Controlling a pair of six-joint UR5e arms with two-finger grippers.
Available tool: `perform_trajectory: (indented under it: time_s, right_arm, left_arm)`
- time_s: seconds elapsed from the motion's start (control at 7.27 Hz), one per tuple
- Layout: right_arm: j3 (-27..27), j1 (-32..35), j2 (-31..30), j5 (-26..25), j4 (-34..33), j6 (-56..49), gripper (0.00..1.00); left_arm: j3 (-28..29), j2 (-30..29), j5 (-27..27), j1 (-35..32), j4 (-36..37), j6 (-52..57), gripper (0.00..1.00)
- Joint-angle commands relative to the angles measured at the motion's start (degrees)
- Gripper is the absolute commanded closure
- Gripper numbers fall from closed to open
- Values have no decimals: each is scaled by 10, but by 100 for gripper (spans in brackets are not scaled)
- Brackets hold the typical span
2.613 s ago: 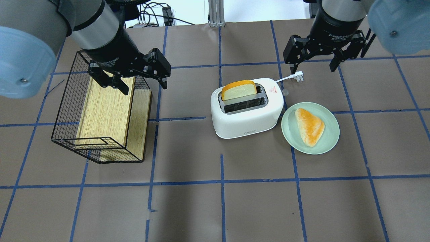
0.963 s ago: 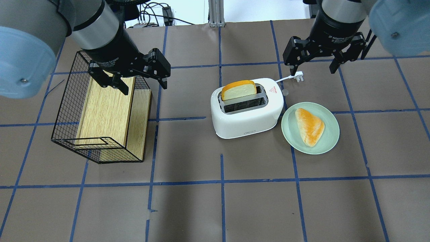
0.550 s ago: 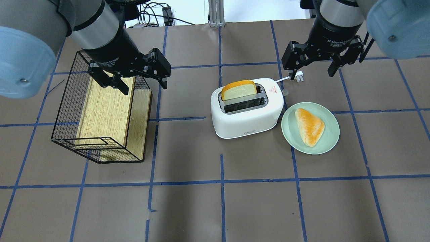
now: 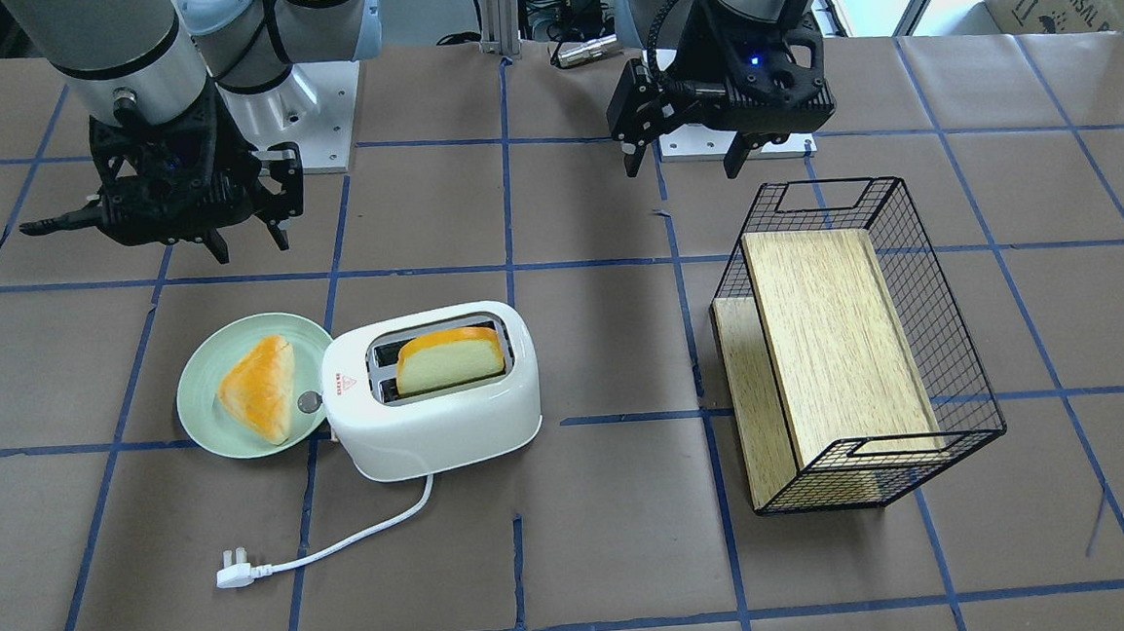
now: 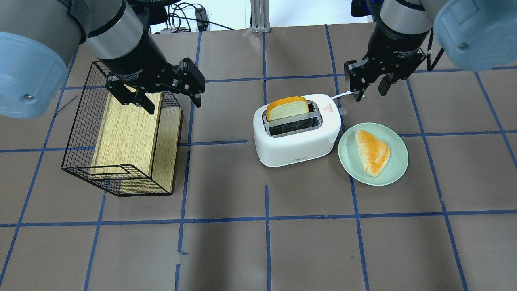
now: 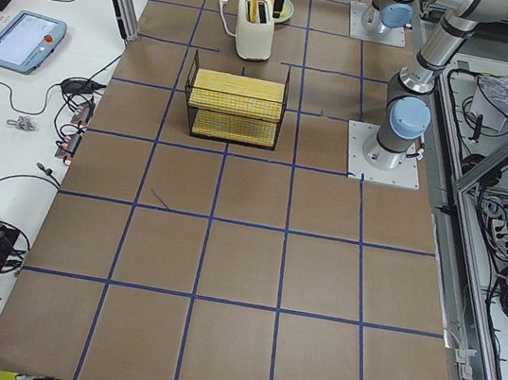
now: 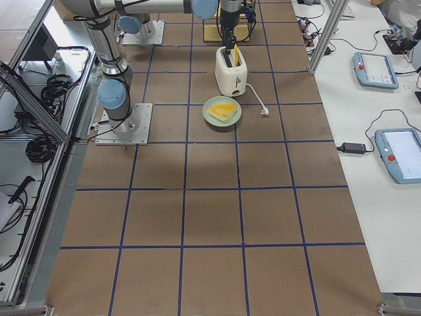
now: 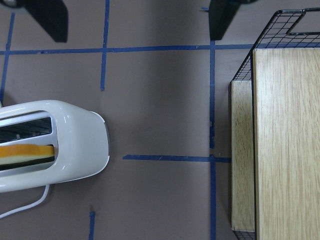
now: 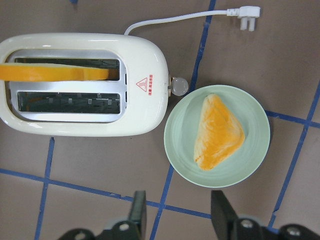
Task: Press toaster with right arm
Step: 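Move the right gripper over the toaster's lever end, closing fingers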
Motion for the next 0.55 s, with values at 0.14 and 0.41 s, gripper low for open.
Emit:
perform_trajectory:
  time_s: [0.14,0.41]
  right_arm:
    - [1,-1,18,1,-21,-225,93]
    - [2,-3,36,27,-58,-318,97]
  left_arm:
    - [0,0,0,0,0,0,0]
    - [0,0,0,0,0,0,0]
